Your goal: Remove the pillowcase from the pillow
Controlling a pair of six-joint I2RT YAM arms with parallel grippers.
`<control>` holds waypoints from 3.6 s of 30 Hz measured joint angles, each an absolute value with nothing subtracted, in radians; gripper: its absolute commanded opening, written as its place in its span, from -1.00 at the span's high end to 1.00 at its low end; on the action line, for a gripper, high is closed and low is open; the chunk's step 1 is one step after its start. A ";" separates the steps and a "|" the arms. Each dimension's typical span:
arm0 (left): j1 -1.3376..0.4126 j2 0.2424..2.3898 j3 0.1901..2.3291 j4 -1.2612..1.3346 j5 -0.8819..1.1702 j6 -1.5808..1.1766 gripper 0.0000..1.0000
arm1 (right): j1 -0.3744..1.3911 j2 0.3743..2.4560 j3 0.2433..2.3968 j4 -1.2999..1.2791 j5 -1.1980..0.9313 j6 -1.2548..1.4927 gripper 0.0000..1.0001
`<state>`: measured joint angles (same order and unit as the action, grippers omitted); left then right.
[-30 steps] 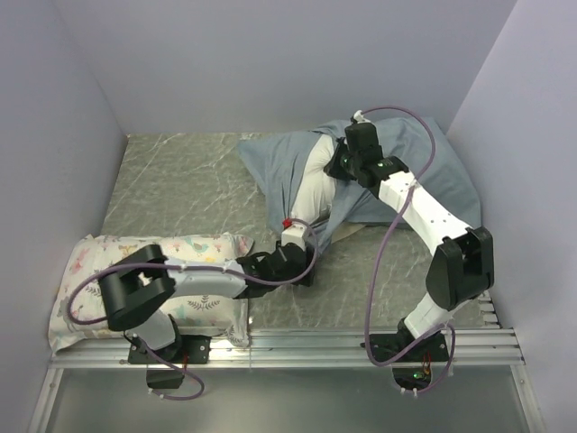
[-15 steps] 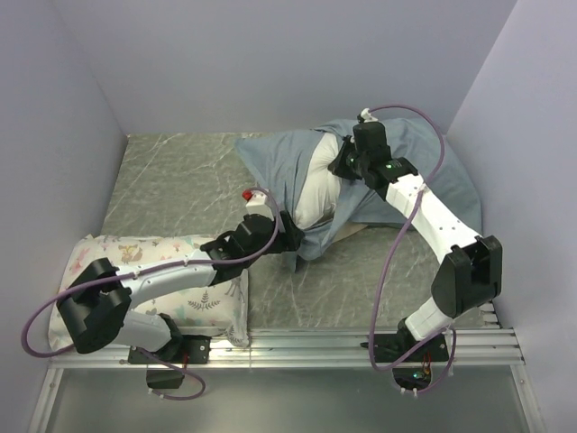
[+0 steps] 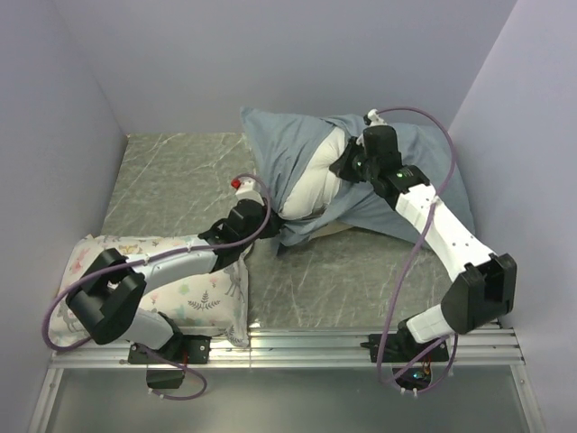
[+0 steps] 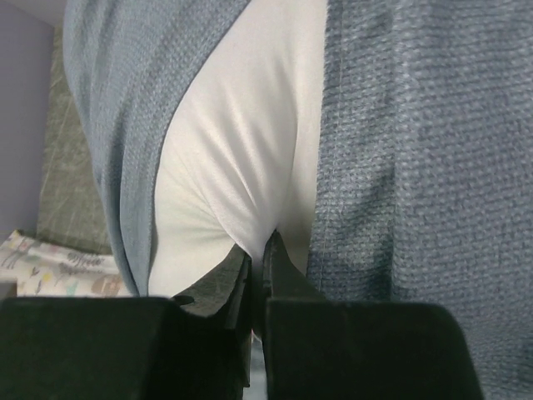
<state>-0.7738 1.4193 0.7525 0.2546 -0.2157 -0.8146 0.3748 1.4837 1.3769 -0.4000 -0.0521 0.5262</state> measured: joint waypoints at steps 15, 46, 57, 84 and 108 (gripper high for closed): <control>-0.620 1.465 0.775 0.245 -0.253 -0.919 0.76 | 0.208 1.230 1.029 -0.180 -0.511 0.533 1.00; -0.537 1.372 1.019 0.075 -0.258 -0.665 -0.74 | 0.481 1.329 1.016 -0.295 -0.116 0.398 1.00; -0.640 1.558 1.083 0.064 -0.057 -0.516 -0.69 | 0.530 1.365 1.077 -0.353 0.001 0.388 0.59; -0.405 1.765 1.164 0.015 -0.250 -0.720 0.99 | 0.509 1.315 1.033 -0.344 0.026 0.376 1.00; -0.440 1.857 1.143 0.101 -0.151 -0.719 0.99 | 0.785 1.717 1.595 -0.480 0.380 0.147 -0.85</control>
<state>-0.4400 1.8568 1.1431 0.1009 -0.1509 -0.7189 0.7845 1.7168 1.5948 -0.4797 0.3798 0.1467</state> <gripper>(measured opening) 0.013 0.905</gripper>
